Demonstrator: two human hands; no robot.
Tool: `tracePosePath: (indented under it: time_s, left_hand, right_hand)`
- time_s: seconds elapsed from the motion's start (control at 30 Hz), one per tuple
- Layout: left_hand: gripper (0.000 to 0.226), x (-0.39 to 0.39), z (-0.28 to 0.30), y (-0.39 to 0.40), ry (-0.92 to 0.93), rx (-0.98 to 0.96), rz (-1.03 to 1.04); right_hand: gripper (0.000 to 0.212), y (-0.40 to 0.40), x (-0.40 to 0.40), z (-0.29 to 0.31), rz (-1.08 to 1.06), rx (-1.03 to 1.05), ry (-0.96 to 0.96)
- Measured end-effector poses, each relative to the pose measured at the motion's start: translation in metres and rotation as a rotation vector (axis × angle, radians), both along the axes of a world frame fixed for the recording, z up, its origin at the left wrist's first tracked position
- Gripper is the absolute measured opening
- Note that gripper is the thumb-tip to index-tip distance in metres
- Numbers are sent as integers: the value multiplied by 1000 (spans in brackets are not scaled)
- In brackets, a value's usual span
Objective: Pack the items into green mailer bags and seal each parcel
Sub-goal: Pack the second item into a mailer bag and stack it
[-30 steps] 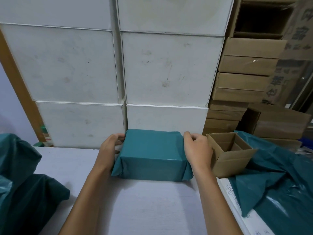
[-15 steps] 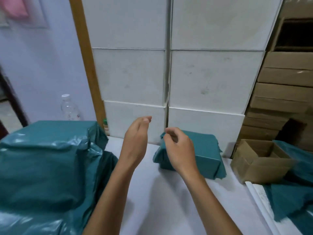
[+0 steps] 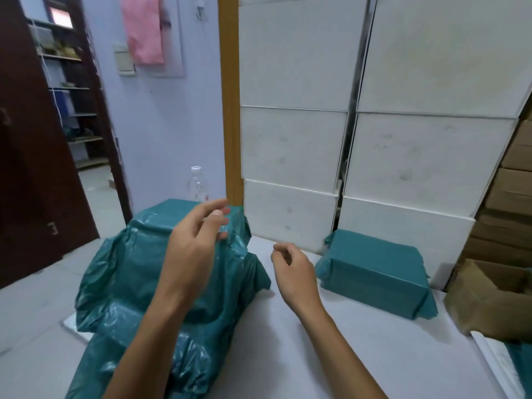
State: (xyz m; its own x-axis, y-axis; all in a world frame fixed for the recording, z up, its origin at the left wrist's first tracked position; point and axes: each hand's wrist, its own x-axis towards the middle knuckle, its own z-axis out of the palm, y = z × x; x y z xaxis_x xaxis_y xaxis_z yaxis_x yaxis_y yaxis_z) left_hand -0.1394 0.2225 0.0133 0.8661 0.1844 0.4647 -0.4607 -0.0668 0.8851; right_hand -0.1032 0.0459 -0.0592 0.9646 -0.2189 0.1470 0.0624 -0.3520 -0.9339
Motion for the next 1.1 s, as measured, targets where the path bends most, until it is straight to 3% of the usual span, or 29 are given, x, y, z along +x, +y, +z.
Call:
tracePosePath:
  time_s: [0.1,0.23,0.43,0.67,0.8,0.9,1.1]
  left_hand:
    - [27,11,0,34,-39,8,158]
    - [32,20,-5,72,-55,-4,334]
    - [34,32,-3,124,116,214,536]
    - [47,61,0,150,414,410,412]
    - [51,72,-2,150,498,421,332]
    - [58,79,-8,151,513,425,291]
    - [49,87,-22,151,470,363,265]
  right_hand:
    - [29,12,0,4,28,9,0]
    - [28,28,2,11,57,41,-21]
    - [26,48,11,15,73,106,-44]
    - [18,60,18,16,25,226,-20]
    - [17,66,21,18,33,272,-5]
    - [28,72,24,19,65,286,11]
    - [28,80,23,18,101,304,30]
